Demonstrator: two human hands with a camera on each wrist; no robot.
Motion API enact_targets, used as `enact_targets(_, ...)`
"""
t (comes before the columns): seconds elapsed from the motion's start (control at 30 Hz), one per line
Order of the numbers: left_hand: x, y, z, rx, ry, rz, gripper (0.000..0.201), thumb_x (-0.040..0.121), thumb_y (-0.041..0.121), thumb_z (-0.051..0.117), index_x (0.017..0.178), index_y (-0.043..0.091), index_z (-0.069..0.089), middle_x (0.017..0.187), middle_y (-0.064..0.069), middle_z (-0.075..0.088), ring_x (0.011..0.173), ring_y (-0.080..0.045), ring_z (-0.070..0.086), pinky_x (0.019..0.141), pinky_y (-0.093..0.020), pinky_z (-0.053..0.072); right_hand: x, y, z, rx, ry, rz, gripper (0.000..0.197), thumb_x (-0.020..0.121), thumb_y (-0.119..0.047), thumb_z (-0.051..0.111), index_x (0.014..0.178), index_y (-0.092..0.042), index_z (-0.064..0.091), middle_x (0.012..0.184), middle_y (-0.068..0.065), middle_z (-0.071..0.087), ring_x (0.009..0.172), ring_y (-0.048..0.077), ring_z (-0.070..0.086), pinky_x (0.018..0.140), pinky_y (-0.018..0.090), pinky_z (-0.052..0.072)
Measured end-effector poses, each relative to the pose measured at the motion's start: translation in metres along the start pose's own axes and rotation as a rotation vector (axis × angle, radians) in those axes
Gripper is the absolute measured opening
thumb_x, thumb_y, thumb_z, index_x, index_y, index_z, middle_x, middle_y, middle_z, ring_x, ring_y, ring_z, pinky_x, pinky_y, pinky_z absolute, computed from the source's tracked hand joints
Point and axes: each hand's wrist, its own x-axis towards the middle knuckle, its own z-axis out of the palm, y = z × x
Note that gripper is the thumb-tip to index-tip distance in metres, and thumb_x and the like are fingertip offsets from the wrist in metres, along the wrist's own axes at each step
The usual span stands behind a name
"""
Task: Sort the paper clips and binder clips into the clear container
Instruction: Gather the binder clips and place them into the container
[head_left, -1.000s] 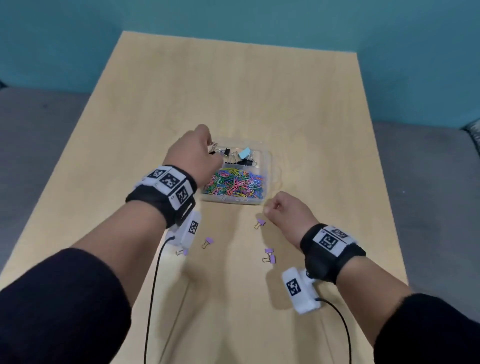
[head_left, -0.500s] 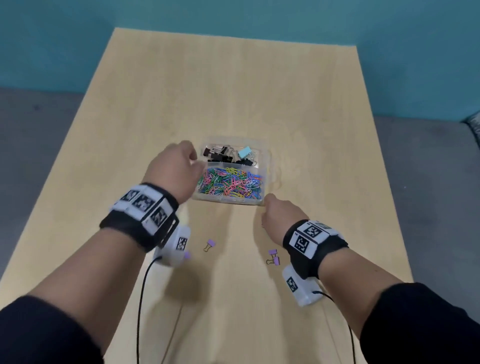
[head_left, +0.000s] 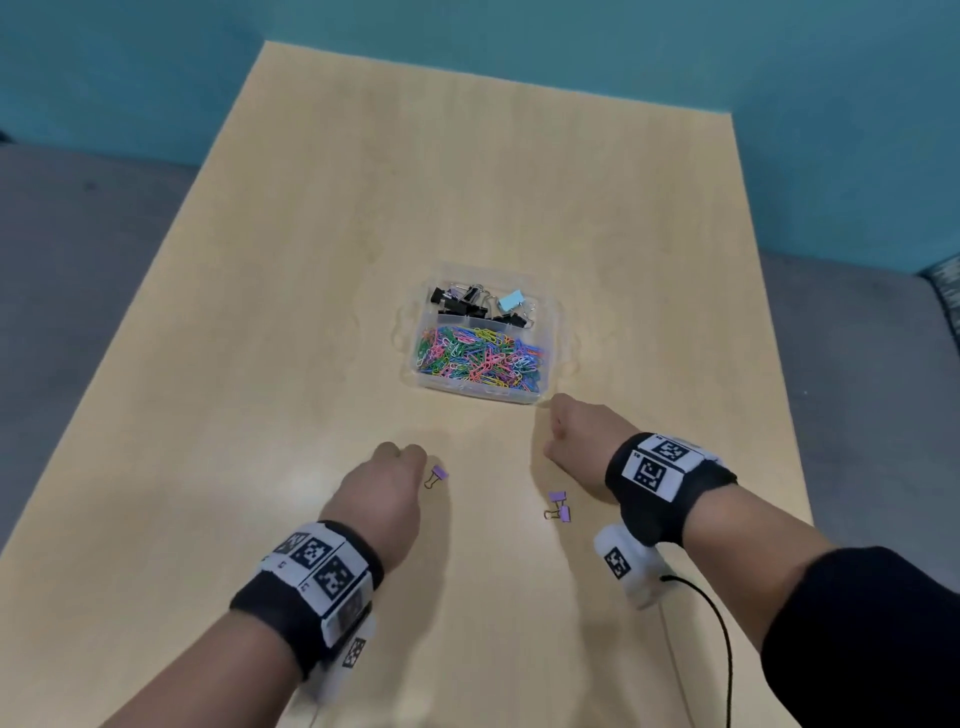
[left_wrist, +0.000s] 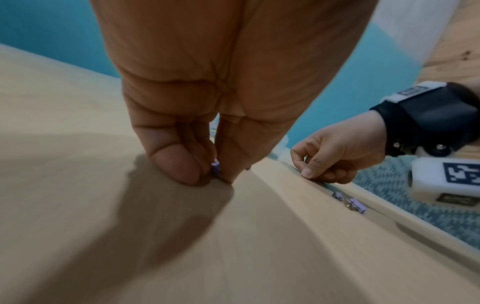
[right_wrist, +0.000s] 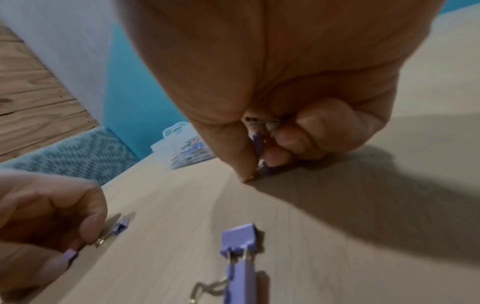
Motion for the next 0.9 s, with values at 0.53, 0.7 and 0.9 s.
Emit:
enact_targets(0.53,0.017,0.013,0.002,-0.198,0.133,0.073,0.011,0.088,0.009,0.039,0.091,0.019,0.036,0.089,-0.001,0.054,0.076,-0.029,0.055,0.070,-0.040,0.047,-0.010,0.023,0.013,0.222,0.066,-0.051,0.022,0.078,-0.023,0.062,0.072,-0.020,0.042,0.070,0.004,0.057,0.056,0.020,0.045,0.051,0.030,0.036)
enact_targets(0.7,0.020,0.022,0.001,0.162,-0.014,0.143,0.025,0.097,0.042,0.038,0.099,0.018,0.029,0.098,-0.004,0.050,0.085,-0.030,0.056,0.061,-0.034,0.035,0.003,0.018,-0.029,0.342,0.275,-0.025,0.020,0.073,-0.019,0.066,0.068,-0.018,0.047,0.063,-0.004,0.052,0.057,0.014,0.044,0.051,0.029,0.035)
enact_targets(0.9,0.023,0.028,-0.009,0.313,-0.116,0.179,0.021,0.085,0.005,0.036,0.097,0.019,0.026,0.090,-0.008,0.045,0.068,-0.030,0.043,0.060,-0.037,0.037,0.059,-0.029,-0.097,0.305,0.413,-0.190,0.026,0.077,-0.023,0.069,0.070,-0.021,0.044,0.067,-0.004,0.052,0.062,0.017,0.047,0.051,0.029,0.034)
